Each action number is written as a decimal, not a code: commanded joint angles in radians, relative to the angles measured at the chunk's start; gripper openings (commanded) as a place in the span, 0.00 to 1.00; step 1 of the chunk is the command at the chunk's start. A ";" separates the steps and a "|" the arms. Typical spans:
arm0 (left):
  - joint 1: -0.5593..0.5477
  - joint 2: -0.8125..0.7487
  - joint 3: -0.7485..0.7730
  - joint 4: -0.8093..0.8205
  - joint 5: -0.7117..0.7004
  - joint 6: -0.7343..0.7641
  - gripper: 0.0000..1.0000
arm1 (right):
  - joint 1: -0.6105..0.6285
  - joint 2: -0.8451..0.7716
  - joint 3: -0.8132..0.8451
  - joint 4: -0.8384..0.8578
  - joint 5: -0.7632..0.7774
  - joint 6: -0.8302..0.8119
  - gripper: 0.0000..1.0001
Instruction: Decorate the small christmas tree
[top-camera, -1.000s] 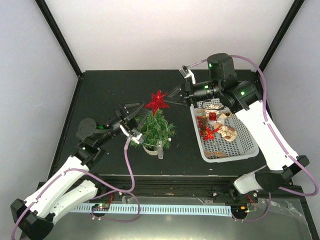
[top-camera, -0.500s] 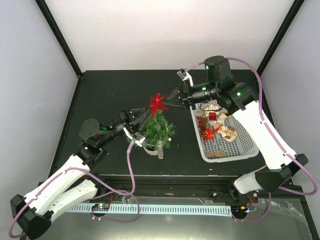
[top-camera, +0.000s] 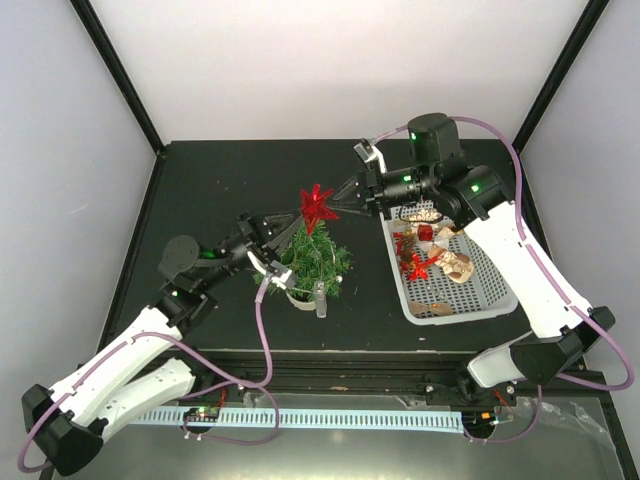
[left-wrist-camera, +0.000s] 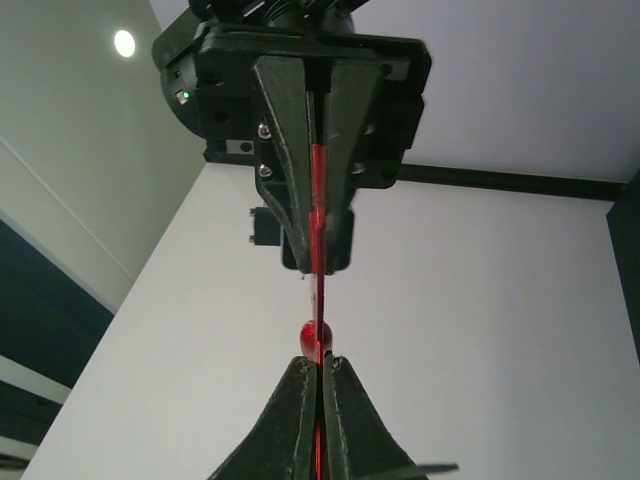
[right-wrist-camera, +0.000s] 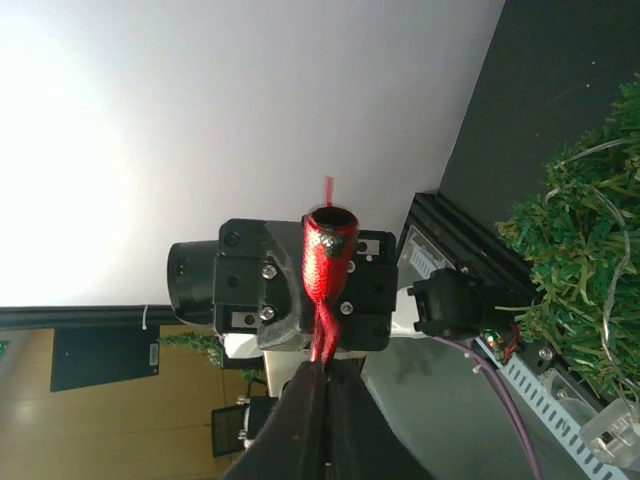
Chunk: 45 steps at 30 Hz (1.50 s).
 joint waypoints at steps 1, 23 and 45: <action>-0.006 0.020 0.083 0.020 -0.037 -0.031 0.01 | 0.007 0.009 0.026 -0.029 -0.039 -0.032 0.11; 0.134 0.443 1.220 -1.383 -0.096 -0.394 0.02 | -0.195 0.031 0.152 -0.259 0.020 -0.227 0.43; 0.368 0.741 1.574 -1.874 0.544 -0.841 0.02 | -0.239 -0.038 0.045 -0.357 0.053 -0.351 0.42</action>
